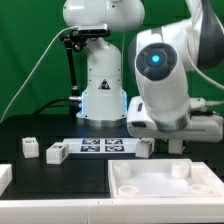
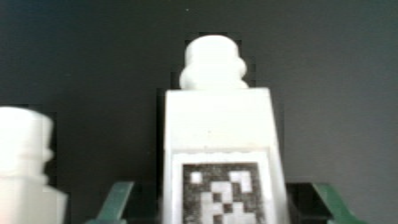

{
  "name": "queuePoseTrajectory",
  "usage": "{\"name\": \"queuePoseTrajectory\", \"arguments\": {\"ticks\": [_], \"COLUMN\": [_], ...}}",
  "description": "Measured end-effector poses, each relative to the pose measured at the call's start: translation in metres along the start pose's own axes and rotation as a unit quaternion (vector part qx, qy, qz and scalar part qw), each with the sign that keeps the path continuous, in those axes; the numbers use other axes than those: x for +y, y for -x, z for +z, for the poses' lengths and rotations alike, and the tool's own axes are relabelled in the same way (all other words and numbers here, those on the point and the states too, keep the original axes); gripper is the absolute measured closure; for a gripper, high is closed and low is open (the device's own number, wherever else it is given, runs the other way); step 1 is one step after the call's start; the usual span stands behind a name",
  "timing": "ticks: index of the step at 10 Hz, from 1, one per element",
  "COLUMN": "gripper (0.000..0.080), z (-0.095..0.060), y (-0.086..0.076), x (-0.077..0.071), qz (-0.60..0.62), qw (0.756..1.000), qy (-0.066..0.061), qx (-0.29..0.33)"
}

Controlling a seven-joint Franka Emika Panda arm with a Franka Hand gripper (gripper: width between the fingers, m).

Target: Assemble one leg

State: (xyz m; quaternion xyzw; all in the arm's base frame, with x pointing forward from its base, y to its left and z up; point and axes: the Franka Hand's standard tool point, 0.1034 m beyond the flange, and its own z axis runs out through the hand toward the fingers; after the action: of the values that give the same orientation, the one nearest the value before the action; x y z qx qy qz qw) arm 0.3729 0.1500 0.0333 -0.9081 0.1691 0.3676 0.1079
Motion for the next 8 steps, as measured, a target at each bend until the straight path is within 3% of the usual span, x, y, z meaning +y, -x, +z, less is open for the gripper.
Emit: {"name": "queuePoseTrajectory", "arguments": {"ticks": [3, 4, 5, 7, 8], "gripper": [0.0509, 0.0509, 0.0509, 0.0509, 0.0509], "z": [-0.056, -0.064, -0.062, -0.064, -0.068], "y": [0.012, 0.009, 0.009, 0.002, -0.008], "x": [-0.012, -0.016, -0.015, -0.019, -0.016], "qz": [-0.017, -0.020, -0.019, -0.020, -0.042], "qw": [1.000, 1.000, 1.000, 0.997, 0.990], "qy": [-0.011, -0.015, -0.014, -0.019, -0.008], "qx": [0.005, 0.014, 0.014, 0.076, 0.134]}}
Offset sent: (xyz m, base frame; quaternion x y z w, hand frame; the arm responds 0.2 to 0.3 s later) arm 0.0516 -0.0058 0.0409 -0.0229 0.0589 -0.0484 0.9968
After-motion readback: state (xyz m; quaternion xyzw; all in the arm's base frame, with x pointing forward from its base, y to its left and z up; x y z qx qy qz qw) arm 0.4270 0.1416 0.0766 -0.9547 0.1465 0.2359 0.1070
